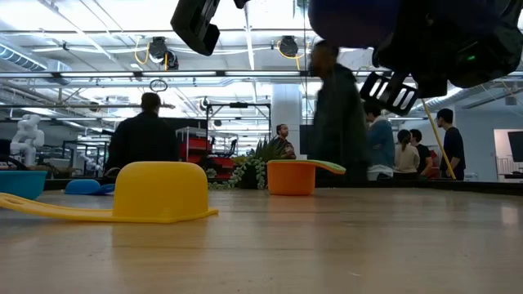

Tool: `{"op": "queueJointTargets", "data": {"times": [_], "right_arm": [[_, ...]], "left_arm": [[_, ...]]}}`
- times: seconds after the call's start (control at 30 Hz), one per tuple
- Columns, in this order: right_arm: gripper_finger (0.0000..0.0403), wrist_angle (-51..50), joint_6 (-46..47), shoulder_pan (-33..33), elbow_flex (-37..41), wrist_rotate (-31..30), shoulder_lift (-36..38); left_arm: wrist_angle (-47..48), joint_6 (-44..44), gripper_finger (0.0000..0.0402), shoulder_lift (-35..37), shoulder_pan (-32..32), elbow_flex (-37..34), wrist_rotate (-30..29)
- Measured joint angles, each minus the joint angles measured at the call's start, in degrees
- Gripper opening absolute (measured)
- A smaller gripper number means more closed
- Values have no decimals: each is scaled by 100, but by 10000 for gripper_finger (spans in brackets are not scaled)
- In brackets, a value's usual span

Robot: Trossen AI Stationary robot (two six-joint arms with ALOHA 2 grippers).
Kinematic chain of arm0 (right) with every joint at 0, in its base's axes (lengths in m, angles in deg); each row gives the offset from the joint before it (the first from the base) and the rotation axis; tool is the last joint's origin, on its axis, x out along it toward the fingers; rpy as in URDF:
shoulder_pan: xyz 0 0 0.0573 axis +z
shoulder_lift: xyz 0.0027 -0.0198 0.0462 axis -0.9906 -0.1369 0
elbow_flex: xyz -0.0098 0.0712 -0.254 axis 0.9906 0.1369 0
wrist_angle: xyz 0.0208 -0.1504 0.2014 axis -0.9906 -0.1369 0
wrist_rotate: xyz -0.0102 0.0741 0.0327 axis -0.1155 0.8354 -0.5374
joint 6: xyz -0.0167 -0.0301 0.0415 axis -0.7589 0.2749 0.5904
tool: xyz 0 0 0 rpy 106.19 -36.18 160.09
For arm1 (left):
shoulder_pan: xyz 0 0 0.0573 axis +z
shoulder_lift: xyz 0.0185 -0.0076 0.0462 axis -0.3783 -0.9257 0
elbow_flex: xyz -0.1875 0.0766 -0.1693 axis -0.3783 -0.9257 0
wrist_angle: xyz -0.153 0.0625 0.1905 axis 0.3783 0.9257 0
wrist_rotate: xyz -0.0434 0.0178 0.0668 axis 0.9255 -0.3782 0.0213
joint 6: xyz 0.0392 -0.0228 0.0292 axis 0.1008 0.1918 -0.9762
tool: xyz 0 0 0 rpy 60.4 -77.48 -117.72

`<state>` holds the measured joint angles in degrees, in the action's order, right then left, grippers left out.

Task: Nest measuring cups in basket
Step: Stack the violet measuring cup on top of the green measuring cup

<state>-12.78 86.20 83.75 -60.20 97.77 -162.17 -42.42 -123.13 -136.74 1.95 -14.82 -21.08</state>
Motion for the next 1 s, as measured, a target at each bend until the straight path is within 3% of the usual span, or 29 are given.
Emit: {"op": "queueJointTargets", "data": {"times": [0.2,0.4,0.6,0.8,1.0], "right_arm": [[240,-54,19,-226,12,81,108],[293,-91,-401,-531,16,-39,380],[299,-153,-1073,-875,-10,-286,842],[298,-889,-2388,-1062,1,-639,1477],[298,-1767,-3130,-1185,3,-1248,2008]], "left_arm": [[-33,236,4,7,0,0,-59],[-262,471,3,34,-32,7,-22],[-531,638,1,5,-86,4,-106],[-606,926,1,13,-157,4,-279],[-577,1230,1,67,-286,3,-657]]}}
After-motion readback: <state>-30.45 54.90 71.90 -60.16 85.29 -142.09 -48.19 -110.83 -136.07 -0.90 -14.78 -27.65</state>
